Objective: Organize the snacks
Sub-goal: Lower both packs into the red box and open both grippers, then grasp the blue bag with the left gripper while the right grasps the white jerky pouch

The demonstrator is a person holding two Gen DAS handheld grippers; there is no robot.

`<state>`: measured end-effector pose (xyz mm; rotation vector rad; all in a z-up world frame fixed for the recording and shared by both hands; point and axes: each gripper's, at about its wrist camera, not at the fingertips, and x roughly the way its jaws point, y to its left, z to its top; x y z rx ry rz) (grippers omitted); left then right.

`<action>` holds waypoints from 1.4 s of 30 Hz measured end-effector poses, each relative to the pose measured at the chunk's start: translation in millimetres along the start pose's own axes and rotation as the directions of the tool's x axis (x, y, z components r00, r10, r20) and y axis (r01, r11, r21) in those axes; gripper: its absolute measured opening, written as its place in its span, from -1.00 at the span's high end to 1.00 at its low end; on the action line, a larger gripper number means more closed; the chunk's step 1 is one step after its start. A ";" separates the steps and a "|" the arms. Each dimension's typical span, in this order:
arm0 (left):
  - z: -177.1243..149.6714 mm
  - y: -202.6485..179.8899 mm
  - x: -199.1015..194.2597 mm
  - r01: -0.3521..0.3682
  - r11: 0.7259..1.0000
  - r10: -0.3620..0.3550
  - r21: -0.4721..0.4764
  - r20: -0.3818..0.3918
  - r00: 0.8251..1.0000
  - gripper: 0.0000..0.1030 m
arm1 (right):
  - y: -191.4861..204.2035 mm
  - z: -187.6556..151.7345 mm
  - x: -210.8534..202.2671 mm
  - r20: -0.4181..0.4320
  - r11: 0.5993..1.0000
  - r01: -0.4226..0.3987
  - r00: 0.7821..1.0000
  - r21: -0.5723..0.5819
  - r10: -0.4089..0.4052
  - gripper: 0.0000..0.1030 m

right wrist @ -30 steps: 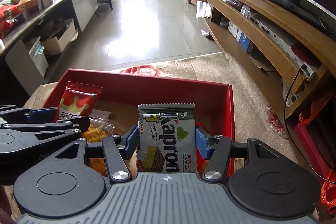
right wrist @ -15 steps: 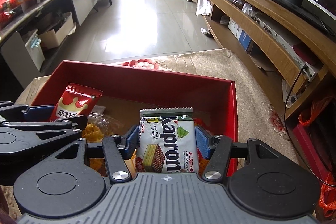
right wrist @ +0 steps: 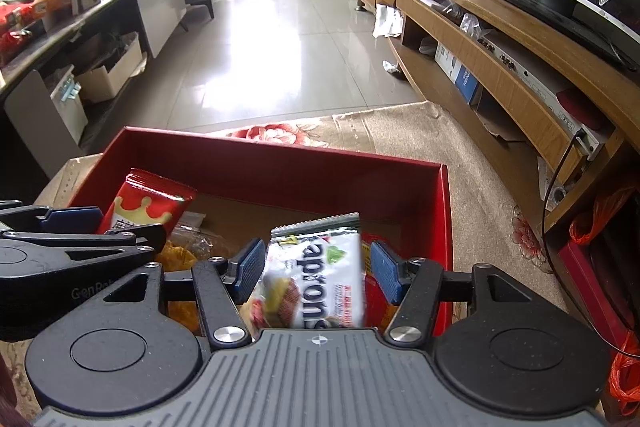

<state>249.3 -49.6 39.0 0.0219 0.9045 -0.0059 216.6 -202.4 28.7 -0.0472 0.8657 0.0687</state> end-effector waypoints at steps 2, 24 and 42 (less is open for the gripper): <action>0.8 0.2 -2.7 -0.003 1.000 0.003 0.001 0.008 1.000 0.07 | -1.1 0.8 -1.5 0.006 1.000 -0.001 1.000 0.002 0.001 -0.36; -1.3 7.2 -33.3 0.030 0.999 -0.028 -0.032 0.047 0.999 -0.05 | -1.7 0.4 -25.4 0.055 1.000 0.021 0.998 -0.006 -0.020 -0.45; -49.3 6.5 -65.7 0.083 0.996 -0.084 -0.022 -0.004 0.996 -0.16 | -11.9 -29.4 -59.4 0.040 0.999 0.048 0.998 -0.003 -0.048 -0.52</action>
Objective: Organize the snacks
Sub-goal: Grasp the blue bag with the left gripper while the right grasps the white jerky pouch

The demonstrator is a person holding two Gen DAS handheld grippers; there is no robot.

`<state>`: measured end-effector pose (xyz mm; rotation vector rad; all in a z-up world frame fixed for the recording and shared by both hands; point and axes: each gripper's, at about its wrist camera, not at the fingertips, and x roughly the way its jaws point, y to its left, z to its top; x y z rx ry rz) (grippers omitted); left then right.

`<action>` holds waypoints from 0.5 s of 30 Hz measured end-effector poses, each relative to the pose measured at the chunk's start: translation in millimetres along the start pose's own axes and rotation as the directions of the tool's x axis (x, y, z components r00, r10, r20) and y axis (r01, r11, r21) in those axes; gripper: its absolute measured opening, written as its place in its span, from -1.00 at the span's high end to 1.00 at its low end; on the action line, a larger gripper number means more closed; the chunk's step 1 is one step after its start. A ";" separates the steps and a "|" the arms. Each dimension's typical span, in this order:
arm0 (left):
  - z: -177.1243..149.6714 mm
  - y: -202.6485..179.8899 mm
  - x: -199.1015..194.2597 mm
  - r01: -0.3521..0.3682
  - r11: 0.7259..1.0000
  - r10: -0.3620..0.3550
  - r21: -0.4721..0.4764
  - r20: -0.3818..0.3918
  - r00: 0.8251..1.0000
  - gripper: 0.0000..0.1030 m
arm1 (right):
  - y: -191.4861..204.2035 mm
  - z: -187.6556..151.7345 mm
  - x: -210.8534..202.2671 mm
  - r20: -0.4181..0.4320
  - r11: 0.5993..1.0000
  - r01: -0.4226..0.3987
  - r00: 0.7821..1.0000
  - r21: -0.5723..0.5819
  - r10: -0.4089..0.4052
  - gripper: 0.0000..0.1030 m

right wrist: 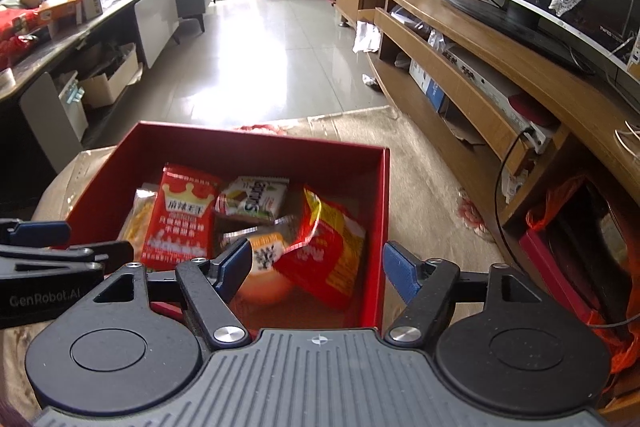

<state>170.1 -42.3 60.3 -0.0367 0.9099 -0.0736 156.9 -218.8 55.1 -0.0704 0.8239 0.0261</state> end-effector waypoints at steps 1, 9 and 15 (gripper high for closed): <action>-3.8 -1.5 -0.9 0.003 1.000 -0.003 0.004 -0.006 1.000 -0.16 | -0.8 -1.8 -1.5 -0.003 1.000 0.002 1.000 0.001 -0.002 -0.52; -35.7 -18.5 2.7 0.046 0.999 -0.044 0.017 -0.086 0.995 -0.21 | -16.3 -25.0 -21.2 -0.015 1.000 0.015 1.000 0.004 -0.015 -0.56; -52.4 -38.7 26.5 0.044 0.999 -0.039 0.024 -0.167 0.985 -0.26 | -35.8 -46.3 -30.2 -0.050 0.999 0.014 0.999 0.029 -0.013 -0.57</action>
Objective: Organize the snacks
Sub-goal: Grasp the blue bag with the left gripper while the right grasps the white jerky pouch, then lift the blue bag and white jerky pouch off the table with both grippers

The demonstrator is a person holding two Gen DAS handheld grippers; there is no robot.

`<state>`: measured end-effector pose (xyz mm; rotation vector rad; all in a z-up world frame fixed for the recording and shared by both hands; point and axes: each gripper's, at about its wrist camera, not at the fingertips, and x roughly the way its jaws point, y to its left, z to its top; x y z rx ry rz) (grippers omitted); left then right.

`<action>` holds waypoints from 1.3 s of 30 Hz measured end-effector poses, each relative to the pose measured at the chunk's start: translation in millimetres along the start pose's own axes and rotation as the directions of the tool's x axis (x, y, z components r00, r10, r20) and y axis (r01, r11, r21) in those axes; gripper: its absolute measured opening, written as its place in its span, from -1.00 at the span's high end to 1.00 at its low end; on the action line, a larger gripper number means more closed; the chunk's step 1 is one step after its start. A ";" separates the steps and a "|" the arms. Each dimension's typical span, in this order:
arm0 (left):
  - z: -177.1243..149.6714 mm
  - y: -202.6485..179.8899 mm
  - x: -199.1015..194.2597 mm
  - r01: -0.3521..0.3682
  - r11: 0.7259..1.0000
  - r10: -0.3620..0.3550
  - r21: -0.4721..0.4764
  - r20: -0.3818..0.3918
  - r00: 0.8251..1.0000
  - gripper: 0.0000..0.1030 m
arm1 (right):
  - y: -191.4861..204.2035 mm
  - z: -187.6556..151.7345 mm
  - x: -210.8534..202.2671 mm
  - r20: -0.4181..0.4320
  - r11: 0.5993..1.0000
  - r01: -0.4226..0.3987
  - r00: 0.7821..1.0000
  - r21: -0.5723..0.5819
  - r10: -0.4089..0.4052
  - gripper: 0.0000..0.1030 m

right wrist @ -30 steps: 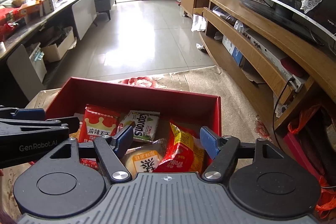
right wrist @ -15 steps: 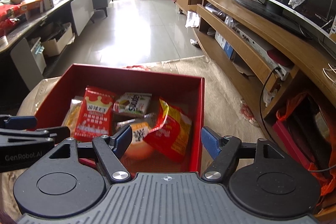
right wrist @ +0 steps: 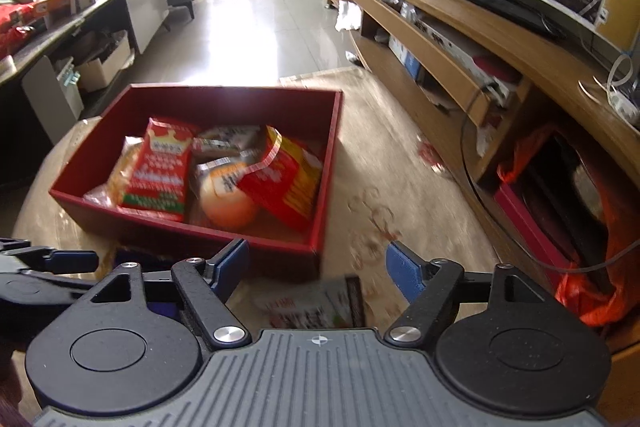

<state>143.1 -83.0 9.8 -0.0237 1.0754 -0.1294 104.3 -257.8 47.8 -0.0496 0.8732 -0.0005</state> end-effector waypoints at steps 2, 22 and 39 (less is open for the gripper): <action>-2.2 -5.4 10.7 -0.027 1.000 0.028 0.009 -0.027 0.999 -0.29 | -7.7 -5.4 4.2 -0.025 1.000 0.007 1.000 0.003 -0.007 -0.58; -24.0 -7.5 11.7 -0.078 0.994 0.081 0.073 -0.038 0.996 -0.06 | -27.5 -17.5 71.3 -0.217 0.990 -0.051 0.973 0.130 0.079 -0.58; -14.3 27.7 2.6 -0.035 0.999 0.036 0.012 -0.054 0.998 -0.06 | 18.3 -60.9 -2.3 -0.203 0.983 -0.116 0.975 -0.143 0.086 -0.57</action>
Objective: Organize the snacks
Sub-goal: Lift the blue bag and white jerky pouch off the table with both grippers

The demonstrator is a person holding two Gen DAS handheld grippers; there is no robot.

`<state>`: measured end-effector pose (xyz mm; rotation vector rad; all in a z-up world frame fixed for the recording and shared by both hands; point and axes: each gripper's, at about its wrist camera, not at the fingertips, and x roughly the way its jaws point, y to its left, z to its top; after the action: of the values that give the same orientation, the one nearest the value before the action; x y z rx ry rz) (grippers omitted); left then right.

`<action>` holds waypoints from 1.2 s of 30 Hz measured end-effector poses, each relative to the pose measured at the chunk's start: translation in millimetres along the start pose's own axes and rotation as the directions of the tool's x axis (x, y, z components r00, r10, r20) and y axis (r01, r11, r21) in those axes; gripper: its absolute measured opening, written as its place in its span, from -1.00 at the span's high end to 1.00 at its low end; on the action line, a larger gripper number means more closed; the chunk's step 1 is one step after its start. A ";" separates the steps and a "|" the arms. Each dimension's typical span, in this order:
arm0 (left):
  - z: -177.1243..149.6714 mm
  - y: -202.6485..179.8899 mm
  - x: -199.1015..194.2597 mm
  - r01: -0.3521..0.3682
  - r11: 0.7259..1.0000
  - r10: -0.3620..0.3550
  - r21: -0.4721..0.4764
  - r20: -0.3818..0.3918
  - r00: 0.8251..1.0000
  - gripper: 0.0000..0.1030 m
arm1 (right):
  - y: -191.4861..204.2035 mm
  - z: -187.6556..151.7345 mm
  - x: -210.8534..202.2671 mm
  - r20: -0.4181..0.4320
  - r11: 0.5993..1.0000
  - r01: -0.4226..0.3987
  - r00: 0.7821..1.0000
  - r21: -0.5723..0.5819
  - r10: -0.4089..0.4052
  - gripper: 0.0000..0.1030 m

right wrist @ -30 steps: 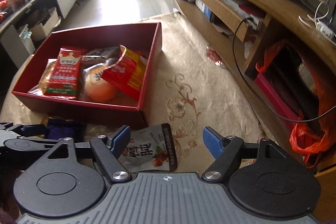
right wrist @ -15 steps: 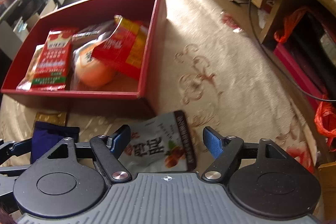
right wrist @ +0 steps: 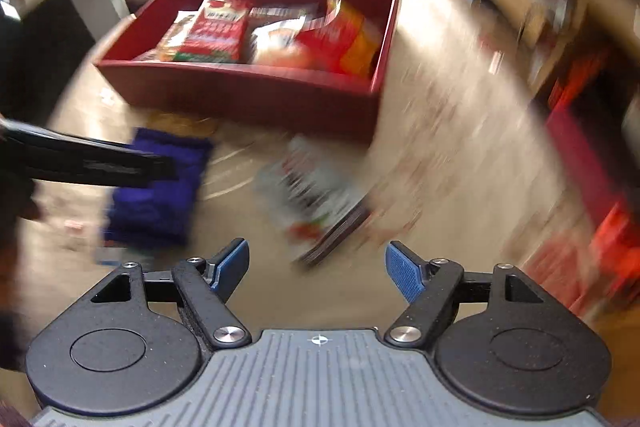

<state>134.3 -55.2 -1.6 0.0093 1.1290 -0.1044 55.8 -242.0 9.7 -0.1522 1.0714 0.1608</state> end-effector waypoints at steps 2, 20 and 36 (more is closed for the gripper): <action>1.0 0.3 -2.4 0.014 1.000 -0.014 -0.009 0.000 1.000 -0.06 | 4.2 11.8 11.6 -0.004 0.996 0.002 1.000 -0.088 -0.002 -0.57; 8.2 -11.8 12.2 0.051 0.996 -0.056 -0.073 -0.058 0.997 -0.42 | 6.0 7.7 32.7 -0.077 0.992 0.006 0.997 -0.127 -0.016 0.01; -13.9 -41.5 12.9 -0.119 0.987 0.124 0.108 -0.046 0.991 -0.08 | -6.2 4.5 44.4 -0.132 0.996 -0.045 0.991 -0.080 0.034 -0.35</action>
<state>123.6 -96.7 -17.3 0.1758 1.1717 -0.0549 81.8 -244.7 -27.0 -0.2187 1.1991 0.2340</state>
